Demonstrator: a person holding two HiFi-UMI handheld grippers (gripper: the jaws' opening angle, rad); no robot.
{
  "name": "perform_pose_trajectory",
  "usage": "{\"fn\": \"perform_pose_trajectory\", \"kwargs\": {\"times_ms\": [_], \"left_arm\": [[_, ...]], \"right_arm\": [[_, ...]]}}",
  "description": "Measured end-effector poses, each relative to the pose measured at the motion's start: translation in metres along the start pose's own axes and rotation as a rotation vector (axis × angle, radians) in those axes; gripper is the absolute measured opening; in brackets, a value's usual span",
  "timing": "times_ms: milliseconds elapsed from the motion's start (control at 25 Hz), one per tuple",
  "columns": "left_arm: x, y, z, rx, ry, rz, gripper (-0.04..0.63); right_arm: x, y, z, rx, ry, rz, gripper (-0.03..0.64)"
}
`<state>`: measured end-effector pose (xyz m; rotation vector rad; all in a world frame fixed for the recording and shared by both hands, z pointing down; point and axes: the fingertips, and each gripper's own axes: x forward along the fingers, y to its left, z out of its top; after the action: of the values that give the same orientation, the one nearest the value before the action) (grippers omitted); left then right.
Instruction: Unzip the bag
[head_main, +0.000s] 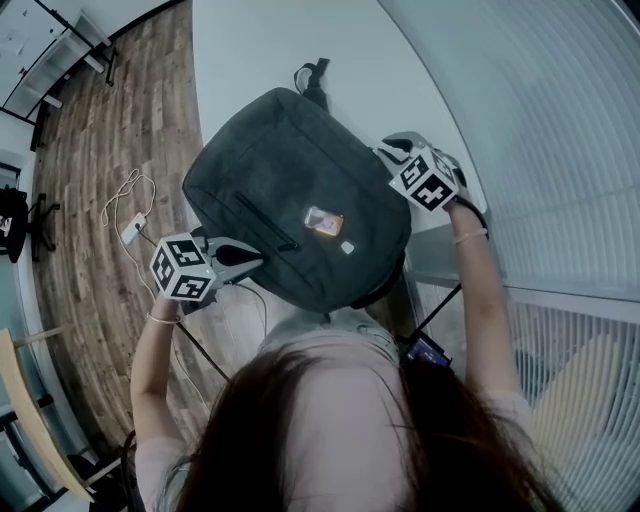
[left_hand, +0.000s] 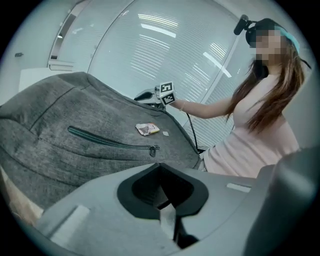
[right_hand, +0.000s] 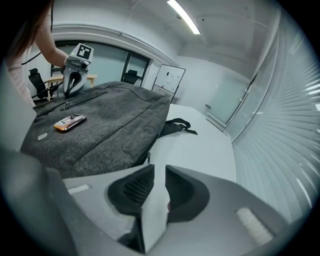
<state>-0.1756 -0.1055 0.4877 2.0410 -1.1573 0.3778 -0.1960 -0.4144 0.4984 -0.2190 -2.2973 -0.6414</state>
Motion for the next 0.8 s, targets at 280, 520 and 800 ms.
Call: {"fn": "perform_pose_trajectory", "kwargs": {"times_ms": [280, 520, 800], "left_arm": [[-0.016, 0.016, 0.038, 0.076, -0.177, 0.134, 0.009], [-0.035, 0.021, 0.067, 0.138, -0.328, 0.229, 0.009], [-0.053, 0.022, 0.089, 0.199, -0.415, 0.299, 0.009]], "right_arm": [[-0.014, -0.003, 0.006, 0.166, -0.053, -0.069, 0.089], [-0.038, 0.007, 0.014, 0.269, -0.063, -0.148, 0.081], [-0.066, 0.019, 0.031, 0.346, -0.123, -0.277, 0.017]]}}
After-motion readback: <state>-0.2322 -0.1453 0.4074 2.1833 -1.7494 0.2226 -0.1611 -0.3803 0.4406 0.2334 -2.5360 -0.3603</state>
